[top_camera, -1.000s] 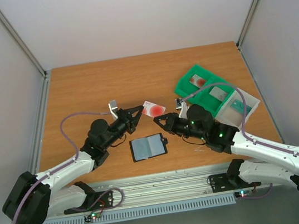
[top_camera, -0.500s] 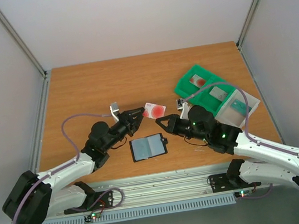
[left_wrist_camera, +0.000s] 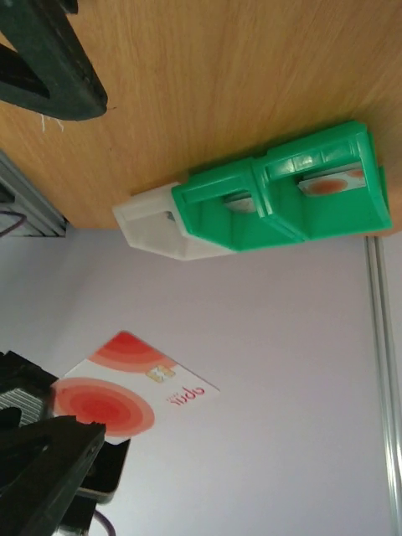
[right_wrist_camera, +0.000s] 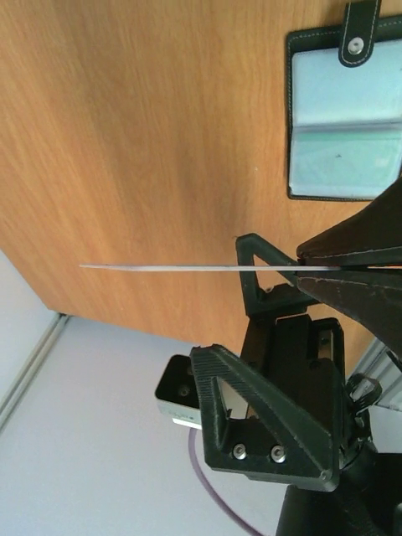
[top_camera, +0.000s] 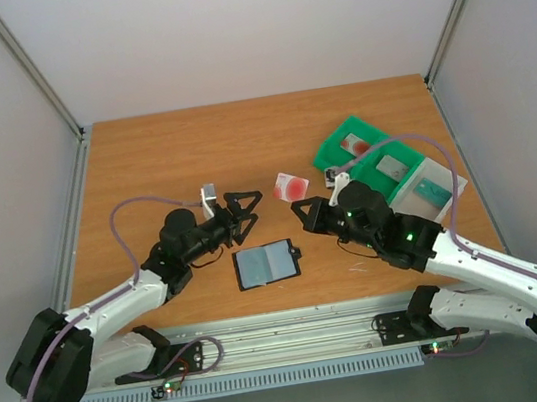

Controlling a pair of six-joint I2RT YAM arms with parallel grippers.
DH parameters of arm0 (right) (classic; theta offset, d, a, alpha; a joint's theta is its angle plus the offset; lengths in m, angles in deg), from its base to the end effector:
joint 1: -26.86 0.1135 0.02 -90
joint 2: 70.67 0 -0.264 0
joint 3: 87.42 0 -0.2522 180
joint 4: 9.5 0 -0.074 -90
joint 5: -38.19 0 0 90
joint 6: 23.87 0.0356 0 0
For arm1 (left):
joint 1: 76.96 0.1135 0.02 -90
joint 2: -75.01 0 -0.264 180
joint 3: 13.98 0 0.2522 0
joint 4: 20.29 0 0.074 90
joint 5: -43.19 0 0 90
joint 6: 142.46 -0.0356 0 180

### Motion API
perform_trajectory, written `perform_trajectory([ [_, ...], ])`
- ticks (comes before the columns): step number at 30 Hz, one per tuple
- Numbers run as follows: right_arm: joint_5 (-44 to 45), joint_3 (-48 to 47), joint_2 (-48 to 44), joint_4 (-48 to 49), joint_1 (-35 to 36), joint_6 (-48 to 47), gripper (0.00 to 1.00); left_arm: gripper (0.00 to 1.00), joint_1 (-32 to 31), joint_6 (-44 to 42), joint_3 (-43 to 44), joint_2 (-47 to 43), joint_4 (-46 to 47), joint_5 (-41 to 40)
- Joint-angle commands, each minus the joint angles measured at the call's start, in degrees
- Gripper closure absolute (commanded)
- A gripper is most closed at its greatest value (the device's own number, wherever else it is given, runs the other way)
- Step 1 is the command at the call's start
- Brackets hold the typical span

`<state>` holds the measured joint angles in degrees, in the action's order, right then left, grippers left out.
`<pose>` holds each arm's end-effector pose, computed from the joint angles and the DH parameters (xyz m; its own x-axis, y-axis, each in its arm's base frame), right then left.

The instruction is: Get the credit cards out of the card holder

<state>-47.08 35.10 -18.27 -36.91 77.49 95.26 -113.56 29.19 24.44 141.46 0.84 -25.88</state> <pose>0.1364 0.1616 0.3034 -0.5620 0.0799 -0.8233 -0.5134 0.7467 0.4229 0.1880 -0.1555 0.2241 -0.8467 -0.5223 -0.1017 0.0268 0.1491 -0.9885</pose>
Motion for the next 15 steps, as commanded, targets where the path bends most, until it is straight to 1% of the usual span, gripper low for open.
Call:
perform_trajectory([
  [1,1.5,-2.9,-0.17,-1.94,-0.87,-2.69,0.99,0.07,1.67,-9.57,3.01,-0.56,-5.04,5.9],
  [3,-2.36,-3.62,-0.19,-0.46,-0.89,-2.82,0.99,0.12,2.45,-9.37,2.22,-0.25,1.99,9.4],
  [6,-8.61,-3.13,0.01,2.25,-0.8,-0.27,0.99,0.14,2.85,-6.83,2.21,0.19,12.2,14.56],
  [9,-12.87,-2.06,0.27,5.32,-0.8,2.19,0.99,0.14,2.89,-6.45,4.14,0.34,13.72,17.98],
  [10,-14.11,-1.6,0.37,6.17,-0.82,2.93,0.99,0.18,2.85,-6.36,4.25,0.53,14.56,18.42],
  [11,-14.75,-1.47,0.62,6.53,-0.8,3.5,0.99,0.22,2.89,-6.14,4.16,0.91,16.06,18.6],
  [13,-15.85,-1.45,1.17,6.92,-0.82,4.07,0.99,0.36,2.85,-4.5,4.08,2.46,19.49,18.77],
  [14,-16.37,-1.38,1.32,7.35,-0.8,4.16,0.99,0.45,2.85,-3.43,4.15,3.49,20.77,18.92],
  [15,-16.78,-1.34,1.59,7.6,-0.8,4.08,0.99,0.58,2.93,-2.57,4.01,4.48,22.6,19.15],
])
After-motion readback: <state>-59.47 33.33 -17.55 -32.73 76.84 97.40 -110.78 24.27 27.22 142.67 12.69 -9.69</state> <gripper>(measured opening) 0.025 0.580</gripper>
